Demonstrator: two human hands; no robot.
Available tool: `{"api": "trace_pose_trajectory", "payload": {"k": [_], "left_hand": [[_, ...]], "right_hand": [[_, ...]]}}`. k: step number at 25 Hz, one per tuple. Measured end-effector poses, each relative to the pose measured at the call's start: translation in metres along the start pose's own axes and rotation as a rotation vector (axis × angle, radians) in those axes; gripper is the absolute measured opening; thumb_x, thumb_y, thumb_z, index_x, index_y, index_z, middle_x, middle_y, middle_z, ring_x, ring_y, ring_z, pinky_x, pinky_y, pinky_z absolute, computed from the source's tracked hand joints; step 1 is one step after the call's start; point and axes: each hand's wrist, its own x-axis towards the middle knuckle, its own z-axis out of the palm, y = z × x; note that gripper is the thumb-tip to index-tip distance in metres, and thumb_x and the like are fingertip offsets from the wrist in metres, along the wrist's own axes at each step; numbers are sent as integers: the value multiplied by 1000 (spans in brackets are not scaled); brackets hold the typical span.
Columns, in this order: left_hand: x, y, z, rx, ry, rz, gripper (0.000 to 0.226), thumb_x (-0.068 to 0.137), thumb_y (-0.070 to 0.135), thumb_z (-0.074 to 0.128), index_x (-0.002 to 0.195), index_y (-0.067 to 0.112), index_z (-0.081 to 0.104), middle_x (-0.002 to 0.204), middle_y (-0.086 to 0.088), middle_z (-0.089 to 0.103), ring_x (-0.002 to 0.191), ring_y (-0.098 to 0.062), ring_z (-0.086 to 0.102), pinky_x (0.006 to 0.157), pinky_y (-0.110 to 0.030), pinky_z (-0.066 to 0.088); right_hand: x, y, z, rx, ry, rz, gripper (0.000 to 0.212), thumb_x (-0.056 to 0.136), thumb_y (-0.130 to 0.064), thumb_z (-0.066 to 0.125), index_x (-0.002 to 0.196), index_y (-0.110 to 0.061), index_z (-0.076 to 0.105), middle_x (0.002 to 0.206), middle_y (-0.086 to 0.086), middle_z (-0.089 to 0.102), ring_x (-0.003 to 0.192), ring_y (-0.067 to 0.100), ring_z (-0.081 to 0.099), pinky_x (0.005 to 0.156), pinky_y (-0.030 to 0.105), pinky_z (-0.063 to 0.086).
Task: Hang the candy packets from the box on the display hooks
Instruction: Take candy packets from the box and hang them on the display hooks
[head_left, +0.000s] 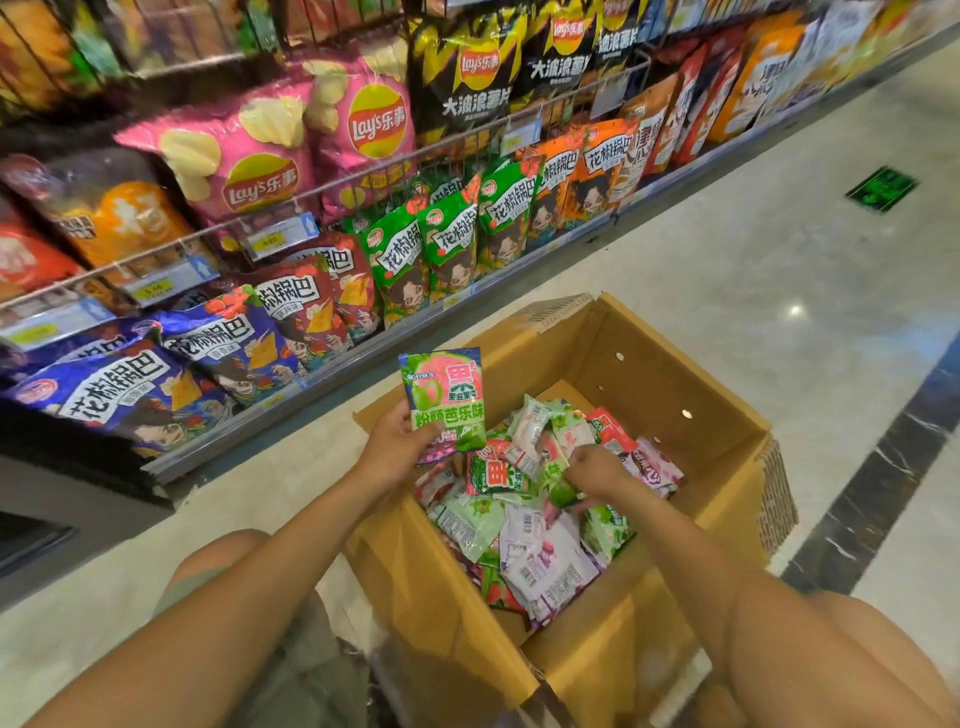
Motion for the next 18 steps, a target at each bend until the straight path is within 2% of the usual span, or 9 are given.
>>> {"api": "trace_pose_trajectory", "payload": {"k": [1, 2, 4, 7, 11, 13, 15, 16, 18], "left_hand": [[-5, 18, -3, 3, 5, -11, 26, 102, 8, 63, 125, 19, 62, 120, -7, 76, 97, -19, 77, 88, -38, 62], [-11, 40, -6, -1, 13, -18, 26, 102, 6, 63, 124, 20, 63, 121, -8, 76, 100, -22, 76, 92, -41, 61], [-30, 93, -11, -26, 7, -16, 27, 102, 3, 62, 122, 21, 63, 123, -9, 75, 107, -28, 74, 98, -46, 58], [-63, 181, -25, -18, 4, -26, 30, 102, 4, 62, 127, 20, 61, 125, -9, 73, 110, -32, 72, 101, -52, 56], [-107, 297, -59, -25, 30, -37, 27, 98, 6, 66, 118, 23, 64, 120, -10, 76, 105, -37, 74, 97, -63, 56], [-148, 378, -75, -53, 53, -19, 26, 100, 2, 62, 121, 16, 61, 118, -13, 76, 96, -31, 76, 88, -56, 62], [-183, 446, -91, -56, 59, -6, 21, 102, -1, 57, 119, 13, 59, 109, -11, 75, 78, -15, 76, 65, -38, 64], [-197, 473, -100, -58, 48, 2, 19, 103, 0, 57, 115, 14, 59, 108, -12, 75, 74, -11, 74, 60, -33, 62], [-226, 525, -118, -115, 5, 7, 15, 102, 15, 65, 116, 17, 61, 125, -17, 71, 94, -22, 73, 79, -41, 62]], "right_hand": [[-13, -11, -17, 122, 23, -29, 26, 95, -5, 54, 76, -15, 41, 81, 5, 42, 77, 30, 64, 70, 50, 63], [-31, -27, -36, 205, 35, -51, 27, 98, -5, 54, 77, -14, 40, 81, 6, 39, 78, 28, 57, 73, 51, 64], [-78, -65, -74, 358, 36, -78, 24, 102, -6, 54, 82, -12, 44, 85, 9, 42, 82, 24, 51, 67, 37, 65], [-145, -126, -135, 480, 58, -200, 17, 104, -12, 56, 88, -10, 52, 88, 13, 52, 86, 26, 58, 70, 39, 62], [-253, -218, -221, 554, 79, -336, 20, 105, -11, 53, 86, -12, 57, 89, 11, 64, 84, 27, 64, 71, 35, 55], [-316, -268, -264, 575, 61, -419, 18, 106, -10, 53, 89, -13, 59, 94, 13, 67, 90, 28, 64, 78, 40, 51], [-375, -313, -303, 575, 56, -496, 15, 108, -12, 52, 94, -13, 58, 98, 12, 69, 92, 25, 66, 83, 41, 52], [-401, -333, -318, 558, 60, -526, 14, 108, -14, 51, 95, -13, 58, 100, 11, 69, 93, 23, 67, 85, 40, 53], [-446, -368, -341, 542, 66, -594, 14, 108, -18, 52, 98, -10, 57, 102, 16, 69, 94, 24, 65, 87, 42, 52]]}}
